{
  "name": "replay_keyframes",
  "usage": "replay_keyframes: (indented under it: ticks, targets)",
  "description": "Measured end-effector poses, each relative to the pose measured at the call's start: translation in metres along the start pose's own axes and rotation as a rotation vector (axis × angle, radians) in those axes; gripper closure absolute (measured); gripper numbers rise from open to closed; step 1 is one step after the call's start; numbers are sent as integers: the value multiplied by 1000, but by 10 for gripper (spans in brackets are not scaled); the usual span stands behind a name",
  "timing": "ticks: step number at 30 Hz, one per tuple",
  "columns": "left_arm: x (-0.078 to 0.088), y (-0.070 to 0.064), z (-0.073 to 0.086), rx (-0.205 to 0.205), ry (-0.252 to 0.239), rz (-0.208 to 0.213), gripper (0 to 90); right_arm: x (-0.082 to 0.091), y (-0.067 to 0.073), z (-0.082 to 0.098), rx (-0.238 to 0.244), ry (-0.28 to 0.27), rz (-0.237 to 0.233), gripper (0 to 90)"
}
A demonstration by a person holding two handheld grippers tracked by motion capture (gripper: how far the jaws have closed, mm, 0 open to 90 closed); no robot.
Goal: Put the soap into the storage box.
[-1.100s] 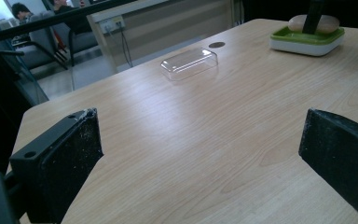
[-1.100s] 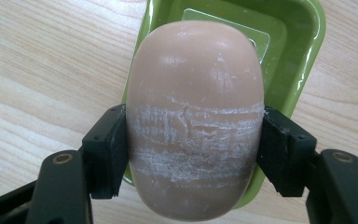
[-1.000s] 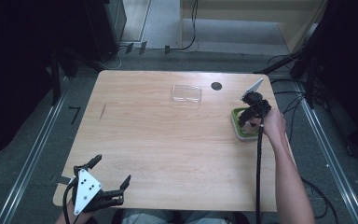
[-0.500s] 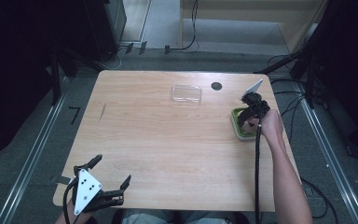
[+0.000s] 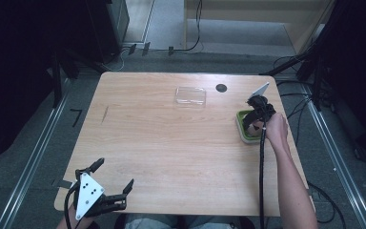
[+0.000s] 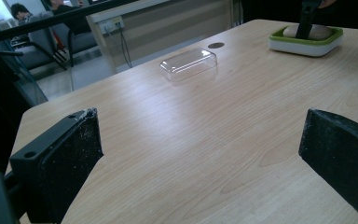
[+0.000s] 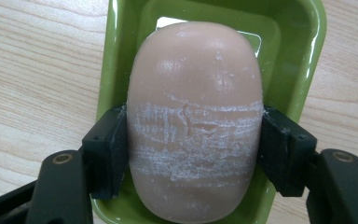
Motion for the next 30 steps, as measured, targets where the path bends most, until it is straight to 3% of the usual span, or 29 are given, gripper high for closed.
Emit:
replay_keyframes:
  ticks: [24, 30]
  targets:
    - [-3, 0, 1, -5, 0, 7, 0, -4, 1, -2, -30, 12, 12, 330]
    - [-2, -1, 0, -7, 0, 5, 0, 3, 4, -2, -23, -9, 24, 281]
Point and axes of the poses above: each handheld gripper's, and its own axes: x roughly backward along the jaws, z roughly out of its underside, y roughly to its left, the point moved 2 cm from there along -x, roughly forward along the jaws, and after that the axes turned 11 degrees about -z, right-handed, at the moved point
